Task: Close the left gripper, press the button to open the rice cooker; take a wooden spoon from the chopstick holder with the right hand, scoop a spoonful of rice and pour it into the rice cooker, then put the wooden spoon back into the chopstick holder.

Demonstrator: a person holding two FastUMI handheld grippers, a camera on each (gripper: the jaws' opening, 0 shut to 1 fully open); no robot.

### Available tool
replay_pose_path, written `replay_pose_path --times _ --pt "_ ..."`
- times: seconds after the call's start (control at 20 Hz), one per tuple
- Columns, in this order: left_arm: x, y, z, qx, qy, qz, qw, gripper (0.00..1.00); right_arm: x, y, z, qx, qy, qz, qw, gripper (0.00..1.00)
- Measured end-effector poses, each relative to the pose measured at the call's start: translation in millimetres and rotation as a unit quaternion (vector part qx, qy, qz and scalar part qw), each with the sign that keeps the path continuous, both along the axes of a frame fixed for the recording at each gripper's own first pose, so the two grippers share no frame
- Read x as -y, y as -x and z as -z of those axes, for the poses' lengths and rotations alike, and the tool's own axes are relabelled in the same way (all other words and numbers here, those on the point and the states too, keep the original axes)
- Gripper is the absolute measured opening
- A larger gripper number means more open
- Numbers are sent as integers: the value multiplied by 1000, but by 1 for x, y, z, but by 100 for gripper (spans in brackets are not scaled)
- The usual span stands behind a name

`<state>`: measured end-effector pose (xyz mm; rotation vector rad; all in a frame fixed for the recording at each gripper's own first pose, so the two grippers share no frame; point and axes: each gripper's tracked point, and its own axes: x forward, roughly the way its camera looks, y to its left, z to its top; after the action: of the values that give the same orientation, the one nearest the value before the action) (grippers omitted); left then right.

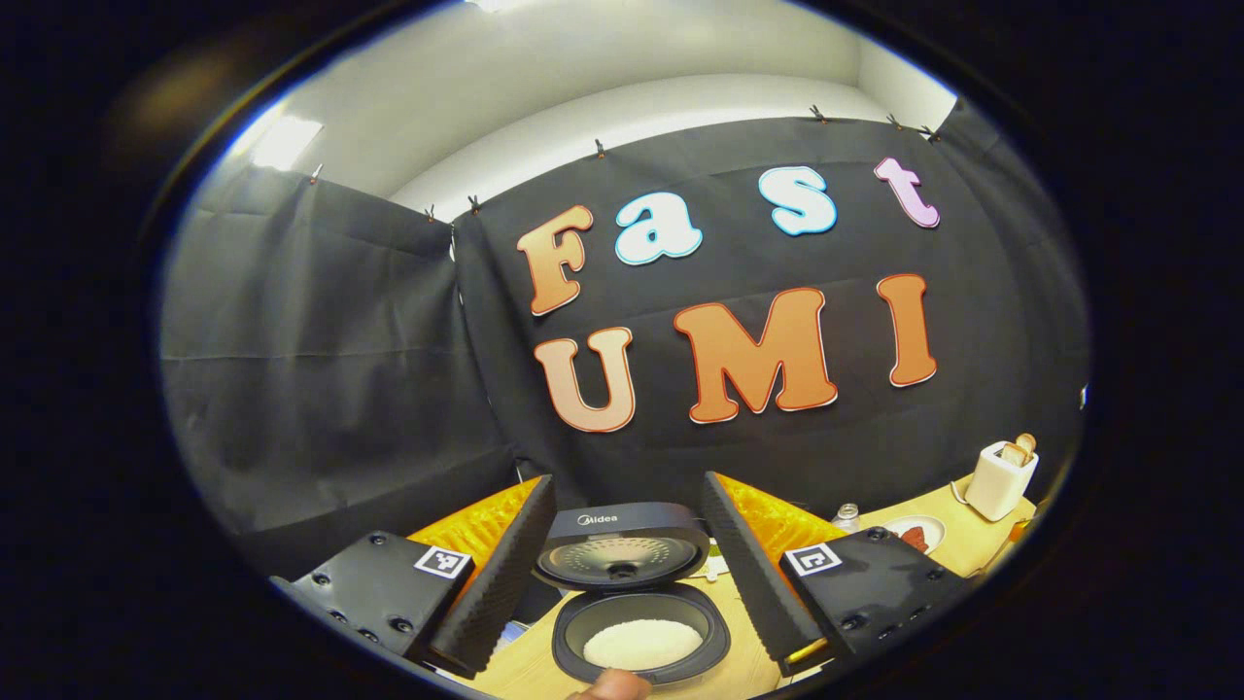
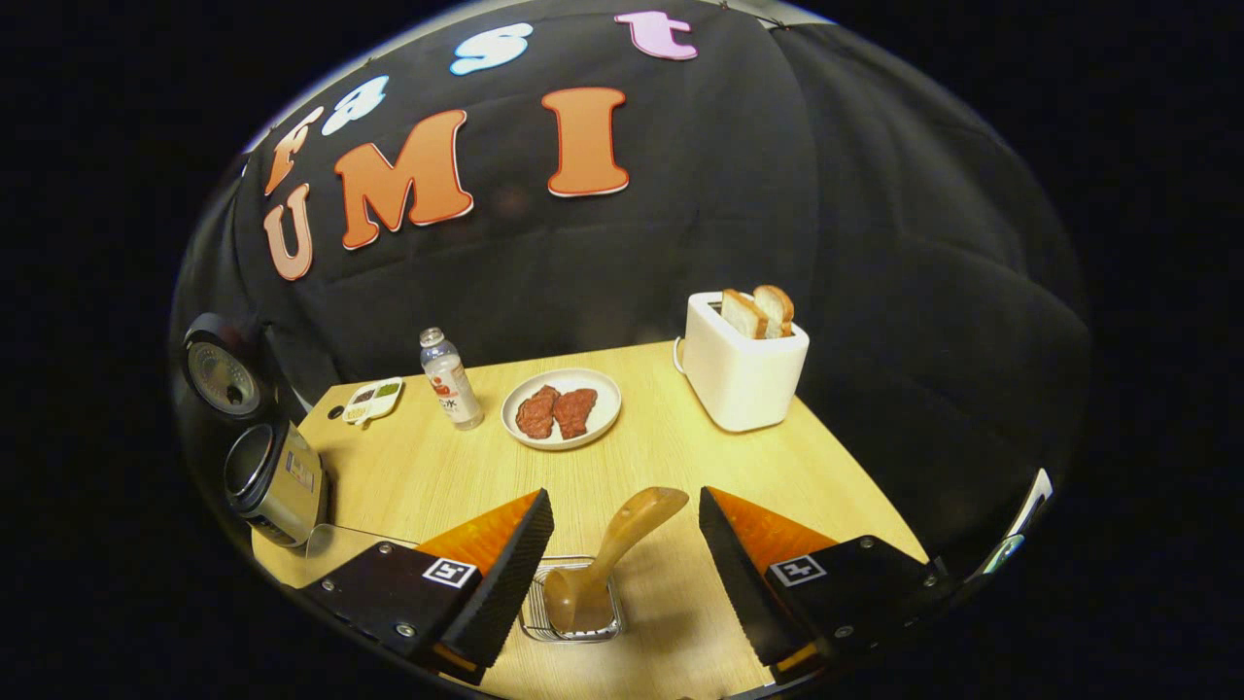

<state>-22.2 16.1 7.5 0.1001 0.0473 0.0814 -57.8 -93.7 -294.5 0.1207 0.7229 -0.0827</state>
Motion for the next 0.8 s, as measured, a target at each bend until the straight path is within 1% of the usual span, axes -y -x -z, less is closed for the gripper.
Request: replay_pose_path --times 0.1,0.2,0.3,0.35,0.4,0.45,0.5,0.55,0.65,0.75,0.8 --pt "8 12 1 0 19 -2 1000 99 0 2 16 -26 -3 -16 1000 94" --pt "15 22 8 -9 31 -4 999 99 -1 0 25 -38 -30 -20 999 92" --pt "16 33 13 -14 28 -13 999 98 -8 -1 40 -56 -65 -19 996 86" --pt "19 36 11 -16 32 -13 999 98 -12 1 48 -67 -76 -23 995 77" --pt "27 40 11 -19 42 -7 999 97 -15 2 54 -73 -79 -27 994 72" --pt "33 43 9 -20 51 -4 998 97 -15 0 58 -75 -79 -27 994 65" --pt "32 44 8 -20 55 -5 998 97 -16 -2 62 -75 -83 -26 993 55" --pt "32 44 6 -18 57 -7 998 97 -20 -3 62 -73 -94 -24 993 48" --pt "36 44 5 -16 65 -7 998 98 -26 0 65 -84 -118 -8 989 30" --pt "51 43 8 -22 85 13 996 97 -32 1 64 -84 -141 3 986 18" --pt "57 42 12 -25 88 21 996 97 -34 3 63 -86 -146 4 986 16"
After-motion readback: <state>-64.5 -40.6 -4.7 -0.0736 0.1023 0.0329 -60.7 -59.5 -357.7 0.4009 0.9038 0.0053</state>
